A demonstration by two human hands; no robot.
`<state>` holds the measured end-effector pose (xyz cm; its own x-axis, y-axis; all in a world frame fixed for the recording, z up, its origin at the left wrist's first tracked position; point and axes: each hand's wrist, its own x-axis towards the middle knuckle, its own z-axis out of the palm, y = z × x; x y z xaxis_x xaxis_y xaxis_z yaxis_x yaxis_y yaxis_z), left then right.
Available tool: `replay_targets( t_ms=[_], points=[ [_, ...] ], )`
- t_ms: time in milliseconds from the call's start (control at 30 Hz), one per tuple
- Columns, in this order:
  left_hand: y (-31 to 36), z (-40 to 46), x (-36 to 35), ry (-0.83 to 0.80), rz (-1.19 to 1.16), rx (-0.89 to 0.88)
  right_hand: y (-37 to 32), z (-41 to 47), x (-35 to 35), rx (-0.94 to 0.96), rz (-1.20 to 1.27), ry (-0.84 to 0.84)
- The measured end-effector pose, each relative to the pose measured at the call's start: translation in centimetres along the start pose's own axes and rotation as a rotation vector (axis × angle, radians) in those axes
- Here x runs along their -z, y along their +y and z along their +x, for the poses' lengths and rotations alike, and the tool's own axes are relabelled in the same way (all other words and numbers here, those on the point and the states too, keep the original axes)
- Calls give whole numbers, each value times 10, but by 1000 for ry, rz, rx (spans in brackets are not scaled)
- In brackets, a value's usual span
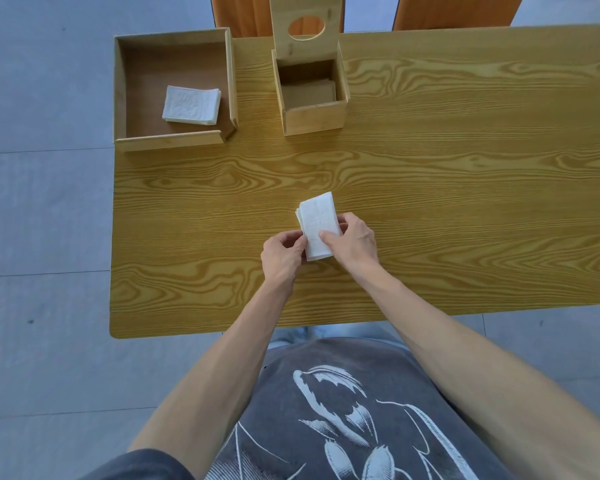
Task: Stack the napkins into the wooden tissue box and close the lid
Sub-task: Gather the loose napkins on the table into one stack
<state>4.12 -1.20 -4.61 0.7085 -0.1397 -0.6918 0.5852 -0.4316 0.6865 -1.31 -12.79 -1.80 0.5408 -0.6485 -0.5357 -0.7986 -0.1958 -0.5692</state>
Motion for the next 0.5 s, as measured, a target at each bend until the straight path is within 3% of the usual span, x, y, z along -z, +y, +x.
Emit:
replay_targets(
  t_ms=[167,367,500],
  points=[
    [5,-2,2,-42,29,-8,-3,-3,6,109,22,-4],
    [24,-9,11,111,195,-254,-5,-1,16,318,-161,195],
    [33,-8,16,-21,106,-346,-5,4,19,440,-239,254]
  ],
)
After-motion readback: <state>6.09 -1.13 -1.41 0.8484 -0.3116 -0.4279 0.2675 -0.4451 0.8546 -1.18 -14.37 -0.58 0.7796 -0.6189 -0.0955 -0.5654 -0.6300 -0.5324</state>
